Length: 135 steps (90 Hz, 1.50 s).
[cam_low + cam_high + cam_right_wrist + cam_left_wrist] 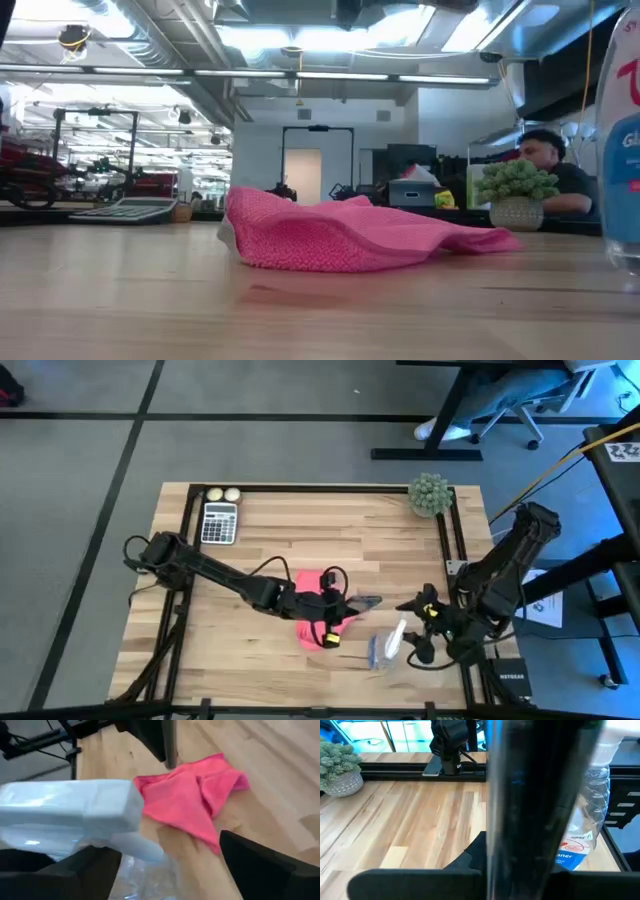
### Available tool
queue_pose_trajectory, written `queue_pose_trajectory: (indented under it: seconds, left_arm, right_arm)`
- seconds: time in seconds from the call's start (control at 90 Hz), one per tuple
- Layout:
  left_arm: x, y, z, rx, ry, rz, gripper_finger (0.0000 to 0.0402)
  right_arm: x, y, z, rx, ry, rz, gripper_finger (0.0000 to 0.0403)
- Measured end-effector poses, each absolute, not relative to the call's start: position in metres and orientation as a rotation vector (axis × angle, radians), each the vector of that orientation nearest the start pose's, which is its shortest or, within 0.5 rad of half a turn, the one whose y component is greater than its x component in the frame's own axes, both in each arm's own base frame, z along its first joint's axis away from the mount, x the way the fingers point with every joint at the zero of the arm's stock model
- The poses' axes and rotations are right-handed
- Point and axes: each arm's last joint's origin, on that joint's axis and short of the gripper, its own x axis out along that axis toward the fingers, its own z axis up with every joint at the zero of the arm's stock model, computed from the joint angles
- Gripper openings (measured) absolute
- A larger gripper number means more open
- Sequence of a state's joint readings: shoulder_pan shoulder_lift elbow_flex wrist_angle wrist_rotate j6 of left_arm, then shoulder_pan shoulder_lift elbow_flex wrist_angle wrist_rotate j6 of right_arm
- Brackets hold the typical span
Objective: Apply microfiber cloth
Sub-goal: Spray the black cellphone with the spray bottle
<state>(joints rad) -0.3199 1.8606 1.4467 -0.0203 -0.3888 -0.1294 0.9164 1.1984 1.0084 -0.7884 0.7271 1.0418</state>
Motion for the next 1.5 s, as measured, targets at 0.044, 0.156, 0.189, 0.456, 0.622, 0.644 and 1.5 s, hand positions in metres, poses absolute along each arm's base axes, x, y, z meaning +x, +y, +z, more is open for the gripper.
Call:
queue_pose_trajectory:
  seconds: [0.044, 0.156, 0.189, 0.456, 0.622, 0.644, 1.5]
  left_arm:
    - [0.411, -0.125, 0.273, 0.023, 0.402, 0.094, 0.0020]
    - [0.412, -0.124, 0.273, 0.025, 0.402, 0.096, 0.0020]
    - [0.412, -0.123, 0.273, 0.025, 0.402, 0.097, 0.0020]
    - [0.413, -0.119, 0.273, 0.012, 0.401, 0.110, 0.0020]
    - [0.413, -0.119, 0.273, -0.002, 0.400, 0.111, 0.0020]
    - [0.413, -0.119, 0.273, -0.004, 0.400, 0.112, 0.0020]
    - [0.414, -0.119, 0.273, -0.055, 0.394, 0.124, 0.0021]
  right_arm:
    - [0.154, 0.166, 0.288, 0.265, 0.663, -0.170, 0.0333]
    - [0.148, 0.161, 0.292, 0.243, 0.709, -0.148, 0.0344]
    - [0.146, 0.158, 0.297, 0.251, 0.719, -0.146, 0.0346]
    - [0.139, 0.145, 0.314, 0.237, 0.613, -0.232, 0.0360]
    - [0.141, 0.146, 0.312, 0.174, 0.588, -0.250, 0.0364]
    - [0.141, 0.146, 0.312, 0.175, 0.598, -0.244, 0.0365]
    - [0.129, 0.164, 0.305, 0.220, 0.688, -0.106, 0.0365]
